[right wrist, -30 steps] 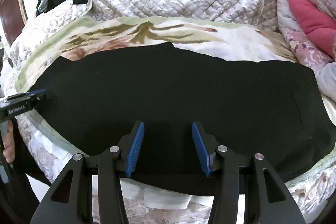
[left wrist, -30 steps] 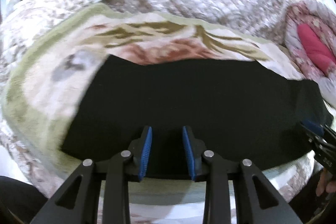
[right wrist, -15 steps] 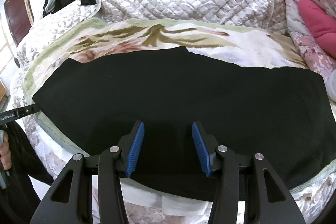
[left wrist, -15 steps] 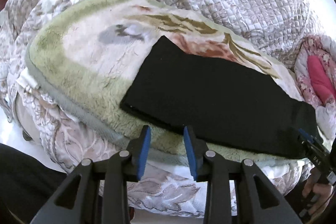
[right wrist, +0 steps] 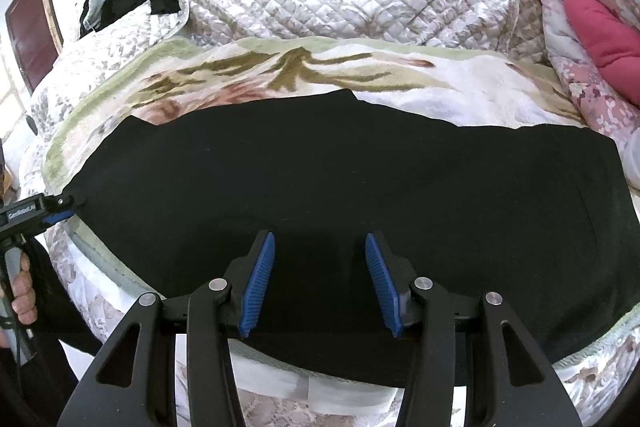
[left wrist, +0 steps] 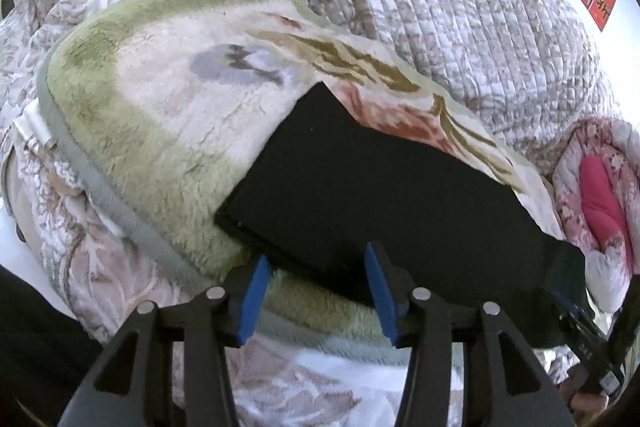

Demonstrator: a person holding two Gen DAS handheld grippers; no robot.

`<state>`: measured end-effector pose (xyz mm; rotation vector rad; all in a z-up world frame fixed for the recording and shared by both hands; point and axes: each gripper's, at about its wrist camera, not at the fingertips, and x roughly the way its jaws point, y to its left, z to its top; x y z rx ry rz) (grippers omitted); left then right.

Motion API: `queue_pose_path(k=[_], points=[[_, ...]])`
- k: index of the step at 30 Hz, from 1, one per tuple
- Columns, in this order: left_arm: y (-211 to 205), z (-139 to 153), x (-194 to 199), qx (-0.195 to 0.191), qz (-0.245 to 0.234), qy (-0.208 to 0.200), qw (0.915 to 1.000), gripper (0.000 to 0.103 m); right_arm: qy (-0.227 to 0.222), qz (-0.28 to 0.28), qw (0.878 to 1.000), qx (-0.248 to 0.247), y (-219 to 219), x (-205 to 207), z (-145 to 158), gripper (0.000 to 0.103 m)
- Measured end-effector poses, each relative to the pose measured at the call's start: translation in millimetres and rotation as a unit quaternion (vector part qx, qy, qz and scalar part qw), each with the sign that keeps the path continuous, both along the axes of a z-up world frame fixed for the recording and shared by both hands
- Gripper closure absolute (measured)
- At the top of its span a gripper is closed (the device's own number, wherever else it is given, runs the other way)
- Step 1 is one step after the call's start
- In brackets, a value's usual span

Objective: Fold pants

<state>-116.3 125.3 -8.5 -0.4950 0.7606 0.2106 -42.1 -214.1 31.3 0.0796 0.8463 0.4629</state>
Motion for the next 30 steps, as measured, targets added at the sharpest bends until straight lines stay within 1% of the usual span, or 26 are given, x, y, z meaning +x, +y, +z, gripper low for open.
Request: queue_pose_path(k=[3, 5, 6, 7, 9, 11, 14, 18, 21, 25, 26, 30], points=[[-2.7, 3.4, 9.9, 0.023, 0.007, -0.001, 0.9997, 0.054, -0.002, 0.001, 1.000, 0.002, 0.2, -0.9, 0.9, 0.055], [-4.0, 4.2, 16.3, 0.039, 0.009, 0.002, 0.9992, 0.065, -0.003, -0.001, 1.000, 0.002, -1.0, -1.1, 1.1, 0.055], [-3.8, 3.7, 20.6, 0.045, 0.012, 0.007, 0.9989, 0.077, -0.002, -0.002, 1.000, 0.003, -1.9, -1.0, 1.1, 0.055], [-1.2, 3.1, 22.5, 0.042, 0.013, 0.011, 0.9990, 0.085, -0.001, -0.003, 1.000, 0.004, -2.6, -0.8, 1.1, 0.055], [2.5, 4.1, 26.2, 0.031, 0.012, 0.014, 0.9994, 0.094, -0.001, -0.006, 1.000, 0.007, -4.8, -0.6, 1.4, 0.055], [1.2, 8.5, 27.4, 0.028, 0.006, 0.013, 0.9995, 0.095, -0.002, -0.009, 1.000, 0.009, -6.9, -0.4, 2.3, 0.055], [-7.9, 23.4, 30.5, 0.034, -0.016, -0.005, 0.9993, 0.095, -0.002, -0.017, 1.000, 0.014, -11.2, 0.2, 3.3, 0.055], [-33.0, 49.5, 44.2, 0.041, -0.069, -0.036, 0.9961, 0.095, 0.003, -0.030, 0.999, 0.028, -19.2, 1.7, 3.6, 0.055], [-63.2, 65.1, 58.8, 0.041, -0.122, -0.054, 0.9902, 0.095, 0.005, -0.040, 0.999, 0.034, -25.0, 2.6, 4.1, 0.055], [-114.4, 73.9, 81.1, 0.031, -0.201, -0.065, 0.9769, 0.095, 0.005, -0.069, 0.997, 0.041, -38.3, 3.9, 5.8, 0.055], [-127.6, 73.5, 85.4, 0.031, -0.219, -0.066, 0.9729, 0.095, 0.005, -0.075, 0.996, 0.042, -41.5, 4.1, 5.9, 0.055], [-180.4, 63.5, 96.8, 0.022, -0.298, -0.058, 0.9524, 0.095, 0.009, -0.111, 0.993, 0.050, -59.4, 4.9, 5.9, 0.055]])
